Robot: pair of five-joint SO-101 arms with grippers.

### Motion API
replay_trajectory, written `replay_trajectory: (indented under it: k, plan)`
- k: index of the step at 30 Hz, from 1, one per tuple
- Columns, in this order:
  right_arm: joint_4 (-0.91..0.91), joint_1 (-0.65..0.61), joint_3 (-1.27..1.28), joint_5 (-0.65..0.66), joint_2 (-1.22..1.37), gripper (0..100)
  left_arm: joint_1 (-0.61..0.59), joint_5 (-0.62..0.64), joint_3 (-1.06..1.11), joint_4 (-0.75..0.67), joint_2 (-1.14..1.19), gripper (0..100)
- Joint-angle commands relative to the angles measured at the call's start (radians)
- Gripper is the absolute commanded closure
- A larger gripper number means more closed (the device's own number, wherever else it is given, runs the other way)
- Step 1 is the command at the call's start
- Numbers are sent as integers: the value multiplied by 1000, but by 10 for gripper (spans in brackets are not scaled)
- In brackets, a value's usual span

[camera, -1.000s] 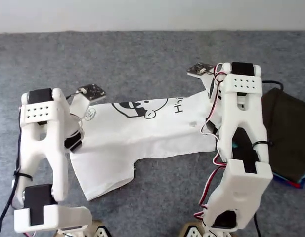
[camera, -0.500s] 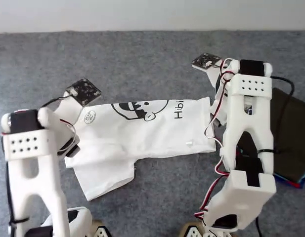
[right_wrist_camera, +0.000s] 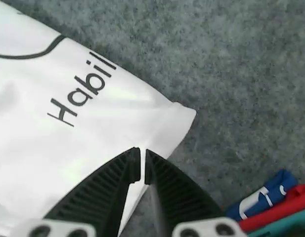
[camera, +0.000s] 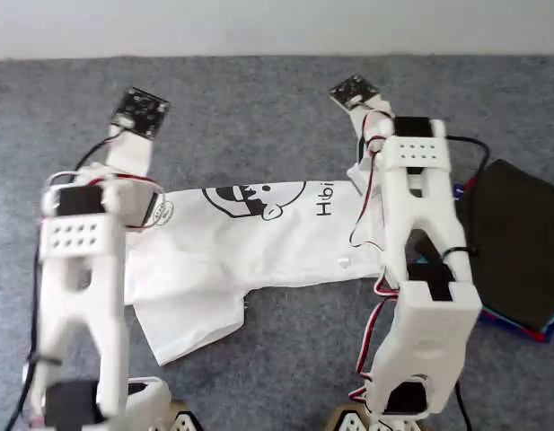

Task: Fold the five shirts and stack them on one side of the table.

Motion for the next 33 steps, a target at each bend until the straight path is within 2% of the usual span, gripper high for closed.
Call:
replay_trajectory:
  k: [1, 9, 17, 26, 29, 33]
  plan:
    - [-64, -8, -8, -25, 21, 988, 9, 9, -90, -52, 146, 986]
    - [-124, 30, -8, -18, 139, 988, -23, 9, -338, -41, 557, 984]
    - [-143, 131, -8, -17, 170, 988, -101, 31, -704, 199, 861, 985]
    - [-53, 117, -103, -23, 101, 988, -28, 69, -924, 393, 795, 985]
    - [35, 74, -163, -21, 71, 988, -51, 71, -943, 433, 704, 985]
    - [170, -19, -222, -25, 36, 984, -149, 71, -943, 493, 577, 985]
